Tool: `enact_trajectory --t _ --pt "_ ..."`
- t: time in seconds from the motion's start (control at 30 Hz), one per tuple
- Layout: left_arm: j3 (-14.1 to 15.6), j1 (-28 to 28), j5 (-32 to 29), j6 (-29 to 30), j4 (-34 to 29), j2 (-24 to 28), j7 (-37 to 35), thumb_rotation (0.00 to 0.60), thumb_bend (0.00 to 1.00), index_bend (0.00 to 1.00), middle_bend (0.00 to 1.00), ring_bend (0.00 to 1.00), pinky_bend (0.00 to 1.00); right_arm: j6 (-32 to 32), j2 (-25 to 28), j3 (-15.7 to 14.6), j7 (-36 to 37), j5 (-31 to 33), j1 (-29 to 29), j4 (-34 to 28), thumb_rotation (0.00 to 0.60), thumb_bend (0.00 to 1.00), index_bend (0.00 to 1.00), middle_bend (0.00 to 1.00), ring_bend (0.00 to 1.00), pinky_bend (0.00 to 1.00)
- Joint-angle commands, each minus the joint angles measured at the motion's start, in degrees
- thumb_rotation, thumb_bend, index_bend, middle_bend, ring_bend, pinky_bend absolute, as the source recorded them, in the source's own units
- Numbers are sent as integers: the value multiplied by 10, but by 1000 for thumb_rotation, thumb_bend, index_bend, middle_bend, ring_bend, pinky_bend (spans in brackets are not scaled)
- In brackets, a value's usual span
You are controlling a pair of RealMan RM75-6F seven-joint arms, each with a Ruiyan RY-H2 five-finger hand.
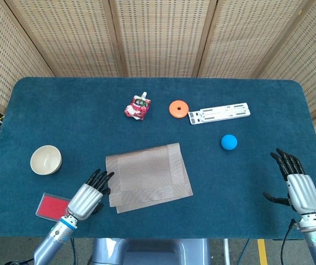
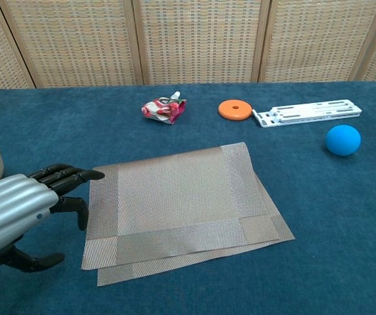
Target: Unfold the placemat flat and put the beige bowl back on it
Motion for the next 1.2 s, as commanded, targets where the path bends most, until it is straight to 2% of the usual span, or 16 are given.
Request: enact_trajectory --t 0.03,0.47,0.63,0.83,1.2 --pt "-2 -2 -8 -11 2 -21 17 600 280 421 0 0 0 0 0 1 2 1 0 0 600 67 59 0 0 0" --pt "2 1 -27 -23 -7 -20 54 600 280 349 0 0 0 1 3 4 11 5 0 1 600 67 59 0 0 0" --pt "2 0 -32 -26 -8 -22 63 600 231 333 0 0 0 0 2 4 12 6 0 2 600 67 59 0 0 0" --pt "-1 -3 -35 -31 -6 -30 71 600 231 330 0 0 0 1 2 4 12 6 -1 1 600 67 59 0 0 0" --pt "-9 -7 -36 -26 41 -73 98 600 235 327 0 0 0 3 4 7 17 10 -2 -1 600 67 59 0 0 0"
